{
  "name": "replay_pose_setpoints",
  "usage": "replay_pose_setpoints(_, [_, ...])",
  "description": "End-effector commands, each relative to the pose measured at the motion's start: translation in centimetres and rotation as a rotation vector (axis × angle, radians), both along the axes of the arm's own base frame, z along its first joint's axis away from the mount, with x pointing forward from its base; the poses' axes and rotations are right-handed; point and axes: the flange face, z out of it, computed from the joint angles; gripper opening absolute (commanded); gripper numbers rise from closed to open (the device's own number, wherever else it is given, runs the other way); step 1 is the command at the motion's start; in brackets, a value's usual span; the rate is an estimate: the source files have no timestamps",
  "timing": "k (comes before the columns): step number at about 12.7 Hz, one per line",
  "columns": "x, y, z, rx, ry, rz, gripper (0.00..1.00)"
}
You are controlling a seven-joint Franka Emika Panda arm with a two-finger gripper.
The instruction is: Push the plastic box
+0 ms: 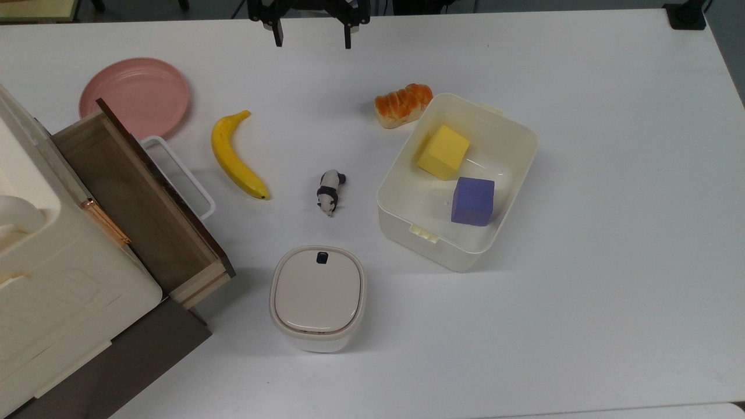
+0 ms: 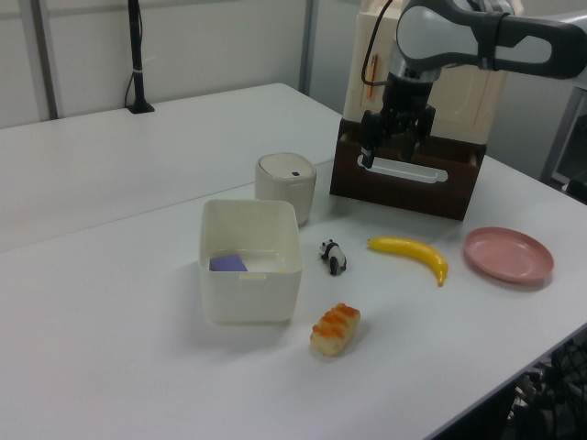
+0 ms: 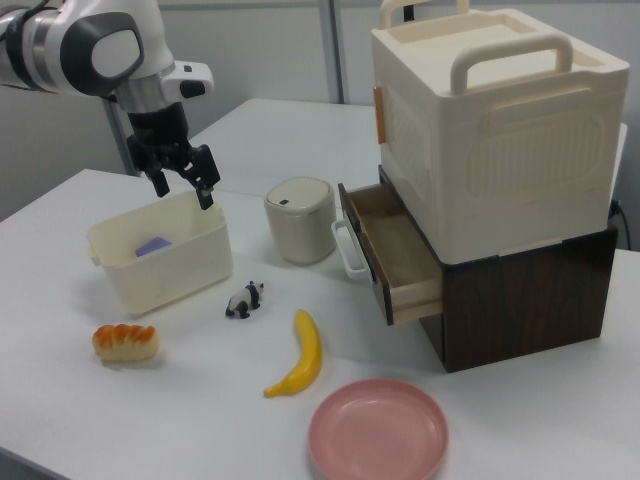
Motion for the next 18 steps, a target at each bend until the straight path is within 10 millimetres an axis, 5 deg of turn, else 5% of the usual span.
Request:
replay_pose_setpoints(1, [-0.9, 0.0, 0.6, 0.022, -0.016, 0.024, 1.0])
replay_pose_setpoints(18, [-1.6, -1.1, 1.1, 0.013, 0.007, 0.1, 1.0])
